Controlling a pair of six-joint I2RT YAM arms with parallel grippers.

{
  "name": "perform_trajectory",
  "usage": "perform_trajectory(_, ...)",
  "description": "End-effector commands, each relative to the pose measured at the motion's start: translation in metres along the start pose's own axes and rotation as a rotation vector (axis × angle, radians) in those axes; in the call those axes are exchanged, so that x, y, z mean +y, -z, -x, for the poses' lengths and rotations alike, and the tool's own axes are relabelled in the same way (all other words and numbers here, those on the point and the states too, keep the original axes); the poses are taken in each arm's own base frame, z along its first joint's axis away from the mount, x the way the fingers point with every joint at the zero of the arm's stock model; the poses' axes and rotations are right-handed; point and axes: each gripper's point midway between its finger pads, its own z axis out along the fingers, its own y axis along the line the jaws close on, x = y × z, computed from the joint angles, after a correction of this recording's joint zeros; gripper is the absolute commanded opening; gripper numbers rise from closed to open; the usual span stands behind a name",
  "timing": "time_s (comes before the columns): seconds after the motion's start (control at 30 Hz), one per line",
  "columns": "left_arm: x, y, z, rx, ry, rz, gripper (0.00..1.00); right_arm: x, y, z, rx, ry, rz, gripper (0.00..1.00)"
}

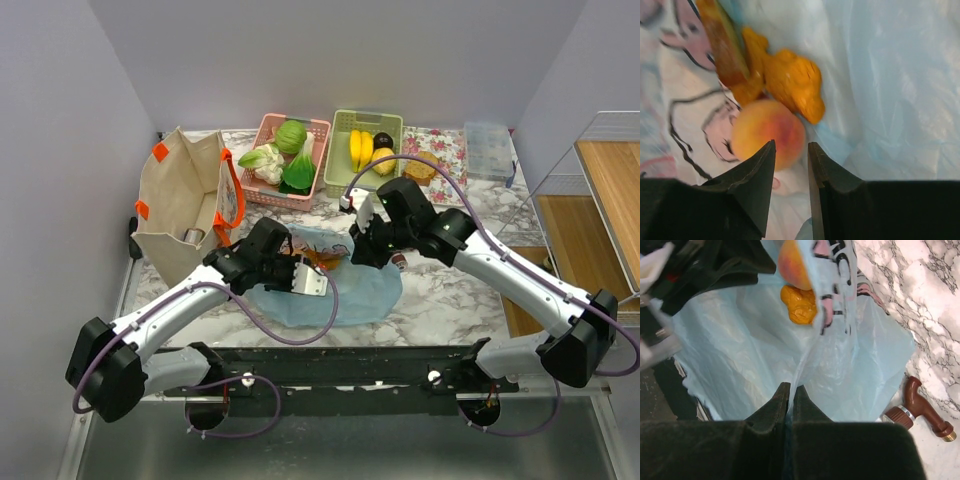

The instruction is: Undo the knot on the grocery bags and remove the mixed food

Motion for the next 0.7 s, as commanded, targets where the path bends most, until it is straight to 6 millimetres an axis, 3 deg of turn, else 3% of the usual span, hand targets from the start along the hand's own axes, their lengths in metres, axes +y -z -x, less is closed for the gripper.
perform_trajectory(0.0, 0.027, -0.004, -0.028, 0.060, -0.051, 0.156, 0.37, -0.001, 0.006, 0.001, -0.030, -0.005, -0.010, 0.01)
perform_trajectory(0.17, 0.043, -0.013, -0.023, 0.040, -0.039, 0.179, 0.64, -0.003, 0.003, -0.003, -0.022, -0.009, -0.010, 0.01)
perform_trajectory(0.33, 0.052, -0.025, -0.026, 0.062, -0.011, 0.143, 0.67, -0.010, 0.000, 0.002, -0.030, -0.030, -0.032, 0.00)
perform_trajectory(0.67, 0.015, -0.037, -0.066, 0.183, -0.007, -0.027, 0.77, -0.021, 0.000, 0.004, -0.039, -0.070, -0.058, 0.01)
